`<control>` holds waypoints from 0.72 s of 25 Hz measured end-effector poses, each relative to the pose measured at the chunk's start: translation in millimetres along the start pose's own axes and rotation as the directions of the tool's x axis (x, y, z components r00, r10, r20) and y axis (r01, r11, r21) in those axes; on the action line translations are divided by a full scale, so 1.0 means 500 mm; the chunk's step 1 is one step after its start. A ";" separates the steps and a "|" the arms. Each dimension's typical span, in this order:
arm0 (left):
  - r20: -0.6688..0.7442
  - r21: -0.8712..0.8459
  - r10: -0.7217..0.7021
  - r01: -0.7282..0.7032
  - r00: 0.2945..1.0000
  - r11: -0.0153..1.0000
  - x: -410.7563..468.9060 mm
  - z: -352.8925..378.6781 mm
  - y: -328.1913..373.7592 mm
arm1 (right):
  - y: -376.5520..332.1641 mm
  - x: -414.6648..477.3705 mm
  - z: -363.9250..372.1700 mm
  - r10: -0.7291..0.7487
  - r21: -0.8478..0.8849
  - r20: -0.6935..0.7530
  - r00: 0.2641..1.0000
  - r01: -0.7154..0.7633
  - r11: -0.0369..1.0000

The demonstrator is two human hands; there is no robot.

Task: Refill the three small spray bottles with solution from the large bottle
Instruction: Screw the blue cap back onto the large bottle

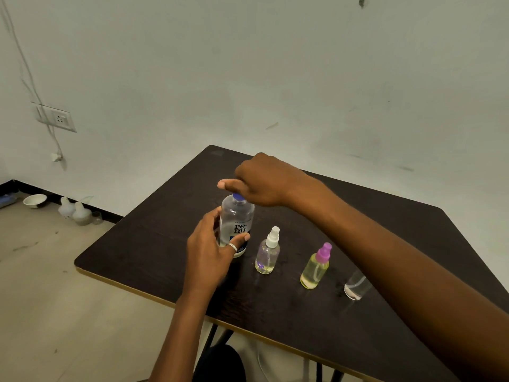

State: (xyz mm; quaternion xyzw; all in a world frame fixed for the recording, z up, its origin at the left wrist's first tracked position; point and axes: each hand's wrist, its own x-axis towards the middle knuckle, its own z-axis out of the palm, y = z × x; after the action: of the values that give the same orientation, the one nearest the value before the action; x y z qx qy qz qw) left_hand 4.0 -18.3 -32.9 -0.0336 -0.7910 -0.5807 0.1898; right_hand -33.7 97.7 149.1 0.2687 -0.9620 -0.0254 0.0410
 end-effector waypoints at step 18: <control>0.001 0.020 -0.024 0.024 1.000 1.000 0.001 0.003 0.002 | 0.033 0.002 -0.011 -0.178 -0.012 0.041 0.983 0.178 0.984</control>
State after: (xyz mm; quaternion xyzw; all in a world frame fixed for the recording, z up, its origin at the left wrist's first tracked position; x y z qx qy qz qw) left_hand 3.3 -16.8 -32.1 -0.0226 -0.7972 -0.5749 0.1828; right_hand -42.5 111.1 155.9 0.3528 -0.9345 -0.0419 0.0213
